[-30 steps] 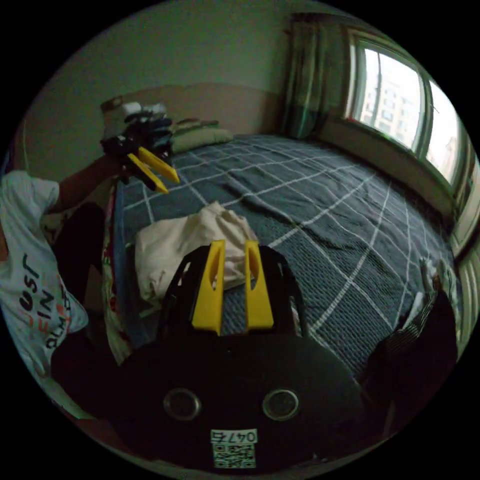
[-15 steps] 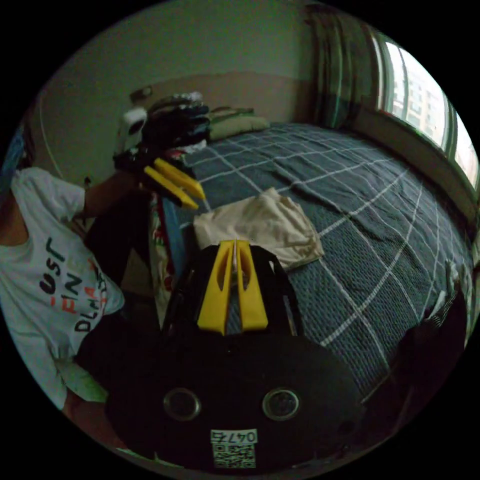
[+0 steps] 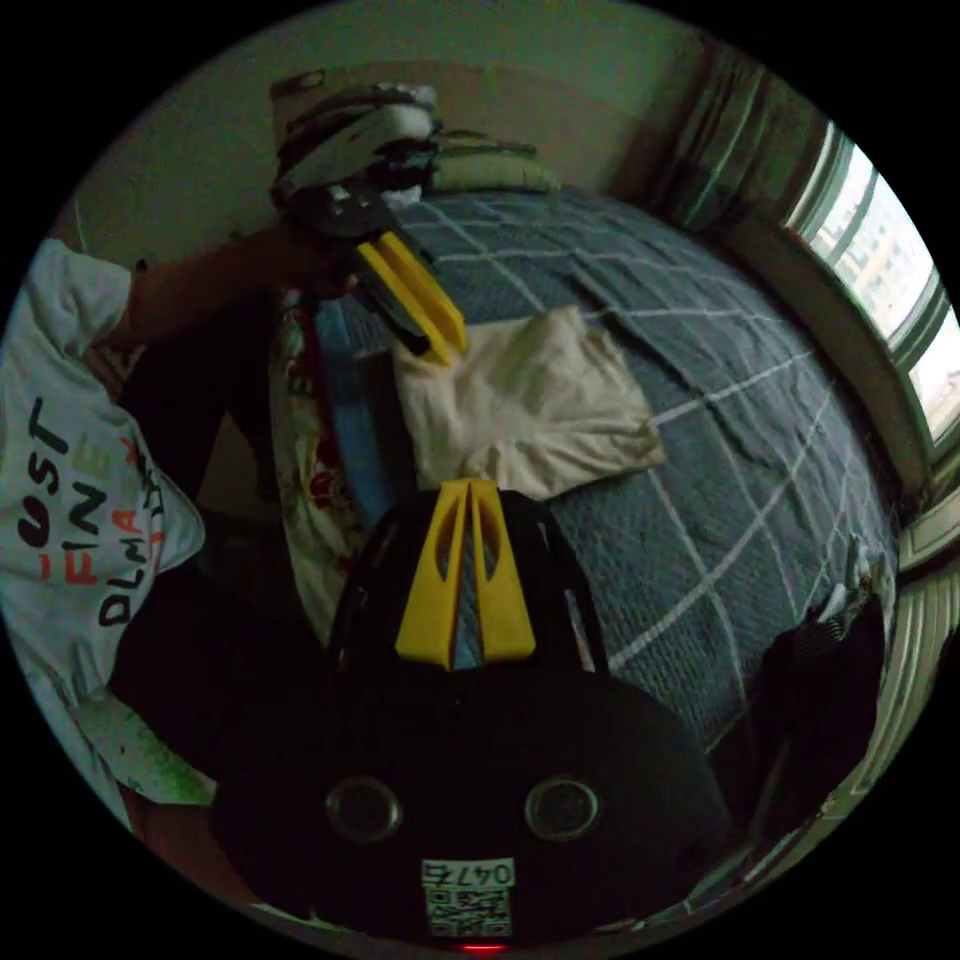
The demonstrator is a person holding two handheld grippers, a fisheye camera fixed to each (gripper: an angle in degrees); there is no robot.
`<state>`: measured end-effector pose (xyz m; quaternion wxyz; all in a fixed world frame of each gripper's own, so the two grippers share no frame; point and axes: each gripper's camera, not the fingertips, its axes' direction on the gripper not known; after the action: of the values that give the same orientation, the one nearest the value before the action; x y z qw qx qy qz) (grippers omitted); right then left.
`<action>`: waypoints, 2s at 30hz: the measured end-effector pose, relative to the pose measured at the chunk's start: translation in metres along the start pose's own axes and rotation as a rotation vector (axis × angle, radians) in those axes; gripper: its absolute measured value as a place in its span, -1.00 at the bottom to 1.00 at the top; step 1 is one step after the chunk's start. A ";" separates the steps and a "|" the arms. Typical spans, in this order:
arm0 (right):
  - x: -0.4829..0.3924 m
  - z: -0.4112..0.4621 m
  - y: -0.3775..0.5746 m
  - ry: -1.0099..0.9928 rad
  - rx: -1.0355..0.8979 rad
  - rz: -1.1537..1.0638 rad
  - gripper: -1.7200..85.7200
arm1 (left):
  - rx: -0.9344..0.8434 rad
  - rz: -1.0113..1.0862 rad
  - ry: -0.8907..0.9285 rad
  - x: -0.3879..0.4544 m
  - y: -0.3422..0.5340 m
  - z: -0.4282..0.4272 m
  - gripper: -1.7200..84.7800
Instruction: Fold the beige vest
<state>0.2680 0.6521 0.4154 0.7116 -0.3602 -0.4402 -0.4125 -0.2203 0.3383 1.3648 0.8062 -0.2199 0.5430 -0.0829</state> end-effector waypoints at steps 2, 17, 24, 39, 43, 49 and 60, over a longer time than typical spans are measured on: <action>0.005 -0.008 -0.013 0.057 0.069 0.032 -0.92 | 0.064 -0.075 -0.063 -0.005 0.021 -0.045 -0.75; 0.047 0.131 -0.137 0.039 -0.019 0.460 -0.60 | 0.099 -0.467 -0.141 -0.060 0.131 -0.152 -0.63; -0.029 0.154 -0.205 0.043 0.008 0.314 -0.91 | 0.124 -0.497 -0.132 -0.079 0.167 -0.224 -0.73; -0.229 0.079 -0.405 0.227 0.346 0.067 -0.94 | 0.482 -0.490 -0.144 -0.149 0.318 -0.558 -0.96; -0.303 0.054 -0.512 0.168 0.491 -0.064 -0.94 | 0.514 -0.447 -0.285 -0.183 0.389 -0.698 -0.96; -0.396 0.054 -0.684 0.049 0.640 -0.145 -0.94 | 0.505 -0.529 -0.477 -0.266 0.480 -0.889 -0.95; -0.490 0.124 -0.939 -0.063 0.634 0.037 -0.94 | 0.280 -0.764 -0.811 -0.465 0.540 -1.070 -0.93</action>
<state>-0.7553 0.5172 0.1468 0.7819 -0.1411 -0.5619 -0.2304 -1.4378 0.7089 1.1794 0.8842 -0.3057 0.0563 -0.3486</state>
